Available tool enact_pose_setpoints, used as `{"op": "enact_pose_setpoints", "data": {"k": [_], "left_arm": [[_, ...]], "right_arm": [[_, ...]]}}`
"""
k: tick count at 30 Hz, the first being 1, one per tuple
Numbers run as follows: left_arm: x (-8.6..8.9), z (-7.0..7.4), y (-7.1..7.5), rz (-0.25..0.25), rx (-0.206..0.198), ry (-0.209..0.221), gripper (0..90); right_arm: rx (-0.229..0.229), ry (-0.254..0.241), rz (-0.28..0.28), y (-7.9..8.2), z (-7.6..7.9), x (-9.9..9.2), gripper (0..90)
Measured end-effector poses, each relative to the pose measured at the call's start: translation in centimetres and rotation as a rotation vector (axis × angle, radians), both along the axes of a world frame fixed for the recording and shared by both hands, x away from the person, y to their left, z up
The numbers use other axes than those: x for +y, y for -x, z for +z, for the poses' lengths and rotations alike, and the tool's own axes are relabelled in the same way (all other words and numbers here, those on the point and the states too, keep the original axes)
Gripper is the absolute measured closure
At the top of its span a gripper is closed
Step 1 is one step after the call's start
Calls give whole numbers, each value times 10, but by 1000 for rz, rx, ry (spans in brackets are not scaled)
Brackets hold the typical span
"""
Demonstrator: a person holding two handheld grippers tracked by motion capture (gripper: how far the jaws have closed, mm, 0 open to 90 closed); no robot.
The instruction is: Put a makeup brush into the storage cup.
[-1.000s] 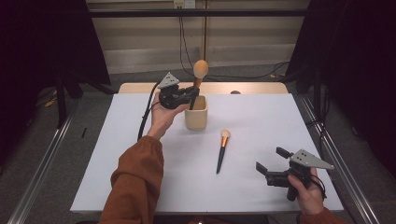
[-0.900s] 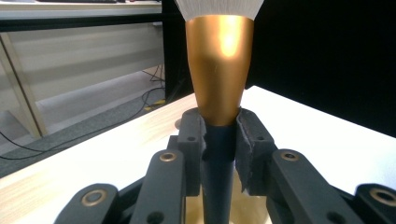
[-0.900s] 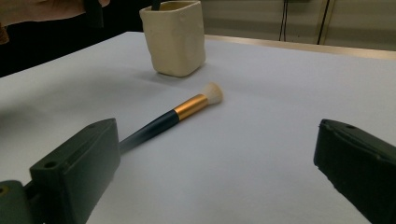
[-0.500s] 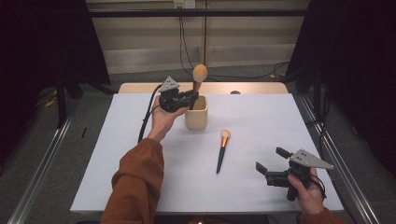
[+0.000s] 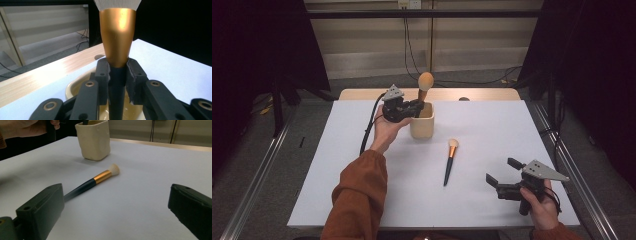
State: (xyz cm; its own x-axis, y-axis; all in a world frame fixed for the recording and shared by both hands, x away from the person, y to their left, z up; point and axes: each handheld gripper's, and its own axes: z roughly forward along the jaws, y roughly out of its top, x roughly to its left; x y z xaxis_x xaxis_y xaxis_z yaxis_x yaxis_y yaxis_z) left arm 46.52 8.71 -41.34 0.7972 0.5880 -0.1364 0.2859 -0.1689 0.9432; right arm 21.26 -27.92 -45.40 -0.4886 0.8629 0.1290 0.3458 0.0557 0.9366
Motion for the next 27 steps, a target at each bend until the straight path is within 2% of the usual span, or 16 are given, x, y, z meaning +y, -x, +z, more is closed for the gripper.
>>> {"op": "enact_pose_setpoints", "data": {"k": [8,12,15,22,27], "left_arm": [[0,-1,-1,3,12,-9,728],[0,-2,0,2,23,-17,622],[0,-1,2,23,19,-19,494],[5,3,6,30,0,-24,387],[9,3,9,46,18,4,237]], "right_arm": [[1,4,2,0,0,0,1],[4,3,2,0,-1,0,1],[4,4,3,0,-1,0,1],[7,5,2,0,-1,1,1],[7,5,2,0,-1,1,1]]}}
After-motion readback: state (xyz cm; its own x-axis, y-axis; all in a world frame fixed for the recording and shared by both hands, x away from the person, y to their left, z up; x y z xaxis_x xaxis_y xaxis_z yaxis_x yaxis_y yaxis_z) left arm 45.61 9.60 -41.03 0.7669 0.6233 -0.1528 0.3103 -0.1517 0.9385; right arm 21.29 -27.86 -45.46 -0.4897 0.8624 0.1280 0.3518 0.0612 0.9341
